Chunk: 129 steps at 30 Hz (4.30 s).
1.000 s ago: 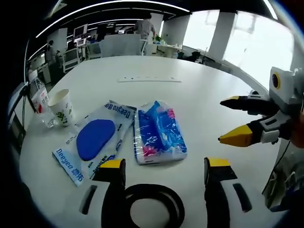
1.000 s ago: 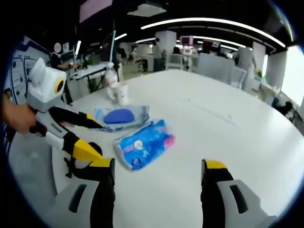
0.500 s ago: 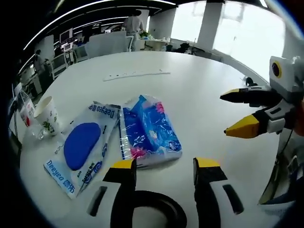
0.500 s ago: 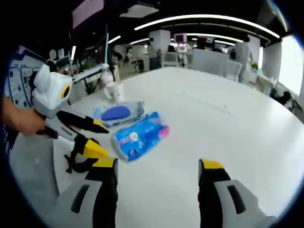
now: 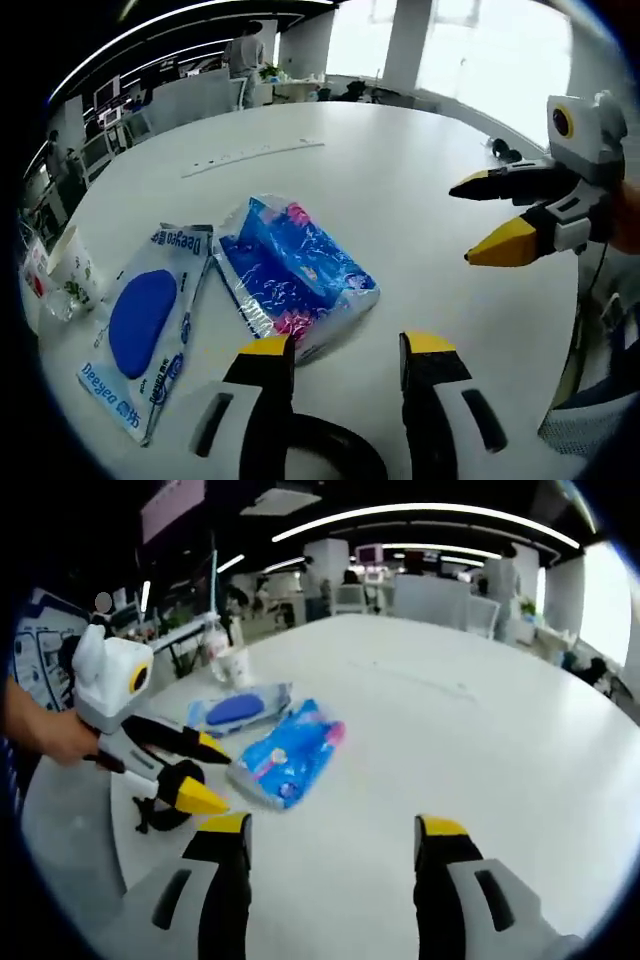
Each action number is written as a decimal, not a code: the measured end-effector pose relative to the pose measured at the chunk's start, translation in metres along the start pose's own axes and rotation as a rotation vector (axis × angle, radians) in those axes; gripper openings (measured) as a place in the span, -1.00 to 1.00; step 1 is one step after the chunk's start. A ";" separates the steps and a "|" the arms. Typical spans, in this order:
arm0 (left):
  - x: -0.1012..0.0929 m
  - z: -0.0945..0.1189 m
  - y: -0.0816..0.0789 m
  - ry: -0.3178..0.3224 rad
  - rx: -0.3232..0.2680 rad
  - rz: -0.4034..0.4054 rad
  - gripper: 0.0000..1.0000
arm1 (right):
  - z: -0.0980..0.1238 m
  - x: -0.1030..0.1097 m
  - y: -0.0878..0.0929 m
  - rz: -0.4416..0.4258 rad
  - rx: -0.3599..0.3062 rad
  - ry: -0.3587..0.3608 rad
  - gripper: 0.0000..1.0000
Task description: Arrange the tabletop items into an orderly group along one side of the table until the central work area is clear of visible clutter.
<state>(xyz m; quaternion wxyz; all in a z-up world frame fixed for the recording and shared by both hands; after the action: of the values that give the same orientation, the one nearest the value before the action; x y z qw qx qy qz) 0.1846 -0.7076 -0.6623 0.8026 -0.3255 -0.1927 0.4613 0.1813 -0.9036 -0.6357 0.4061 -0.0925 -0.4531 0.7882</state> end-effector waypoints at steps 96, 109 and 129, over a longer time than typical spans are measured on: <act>0.043 0.017 0.005 0.020 -0.082 0.031 -0.03 | -0.056 0.028 0.013 -0.081 0.109 -0.009 -0.67; 0.052 0.004 0.005 -0.009 -0.067 0.024 -0.11 | -0.048 0.023 0.017 -0.021 0.151 -0.009 -1.00; 0.046 -0.005 0.013 0.007 0.038 0.030 -0.79 | -0.056 0.019 0.010 -0.049 0.128 -0.022 -0.99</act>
<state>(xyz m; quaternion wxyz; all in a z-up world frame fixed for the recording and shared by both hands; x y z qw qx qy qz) 0.2025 -0.6648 -0.6749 0.8023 -0.3146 -0.1762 0.4757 0.1922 -0.8567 -0.6710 0.4252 -0.0465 -0.4082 0.8065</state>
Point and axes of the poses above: the point that each gripper's makers call its tool centre point, and the gripper's own axes: z roughly backward along the fingers, x roughly to its left, y roughly out of its underside, the point moved 8 cm from there along z, roughly backward along the fingers, and after that the axes turned 12 degrees about -y, right-handed, at the moved point
